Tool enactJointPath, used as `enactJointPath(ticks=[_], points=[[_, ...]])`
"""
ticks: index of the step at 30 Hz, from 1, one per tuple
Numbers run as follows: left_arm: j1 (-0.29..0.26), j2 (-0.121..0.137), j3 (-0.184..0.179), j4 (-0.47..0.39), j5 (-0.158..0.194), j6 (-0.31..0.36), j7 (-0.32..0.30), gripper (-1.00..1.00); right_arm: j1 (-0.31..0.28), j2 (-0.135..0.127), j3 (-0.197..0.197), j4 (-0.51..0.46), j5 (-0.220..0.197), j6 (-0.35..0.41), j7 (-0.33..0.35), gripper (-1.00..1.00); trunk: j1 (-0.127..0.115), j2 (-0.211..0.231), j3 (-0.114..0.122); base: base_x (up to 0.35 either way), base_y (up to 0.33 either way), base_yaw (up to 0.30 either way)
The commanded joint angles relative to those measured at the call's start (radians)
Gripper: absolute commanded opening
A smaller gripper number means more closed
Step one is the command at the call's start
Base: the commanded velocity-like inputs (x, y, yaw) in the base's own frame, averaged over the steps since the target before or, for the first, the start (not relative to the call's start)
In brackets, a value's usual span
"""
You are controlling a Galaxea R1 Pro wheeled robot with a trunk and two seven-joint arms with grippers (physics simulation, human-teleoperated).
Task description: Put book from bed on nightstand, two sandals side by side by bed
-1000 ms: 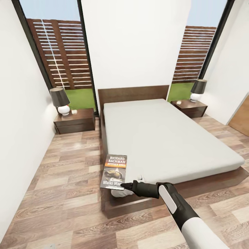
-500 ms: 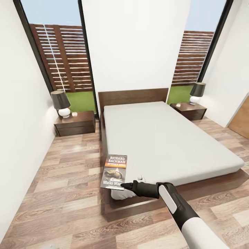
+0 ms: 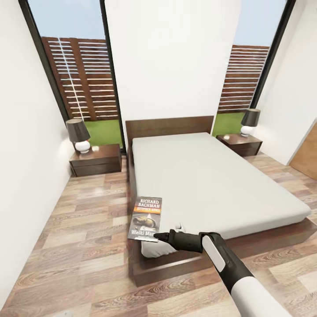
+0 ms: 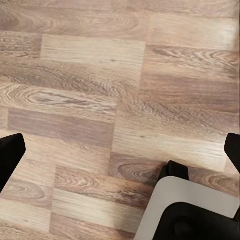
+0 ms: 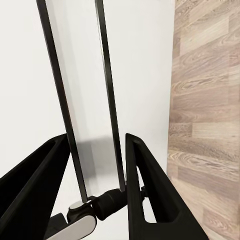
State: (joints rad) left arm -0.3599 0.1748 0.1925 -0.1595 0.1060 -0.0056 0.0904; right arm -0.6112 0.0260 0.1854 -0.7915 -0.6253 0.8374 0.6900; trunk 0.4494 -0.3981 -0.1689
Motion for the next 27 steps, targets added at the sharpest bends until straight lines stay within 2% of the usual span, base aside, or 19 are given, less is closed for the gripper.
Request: enactJointPath(ticks=[1, 27], points=[[-0.001, 0.000, -0.002, 0.000, 0.011, -0.001, 0.002, 1.00, -0.001, 0.000, 0.000, 0.000, -0.002, 0.005, 0.001, -1.00, 0.001, -0.002, 0.000, 0.000, 0.000, 0.000], [-0.001, -0.001, -0.002, 0.000, 0.011, -0.001, 0.002, 1.00, -0.001, 0.000, 0.000, 0.000, -0.003, 0.003, -0.034, -1.00, 0.001, -0.002, 0.041, 0.000, 0.000, 0.000]])
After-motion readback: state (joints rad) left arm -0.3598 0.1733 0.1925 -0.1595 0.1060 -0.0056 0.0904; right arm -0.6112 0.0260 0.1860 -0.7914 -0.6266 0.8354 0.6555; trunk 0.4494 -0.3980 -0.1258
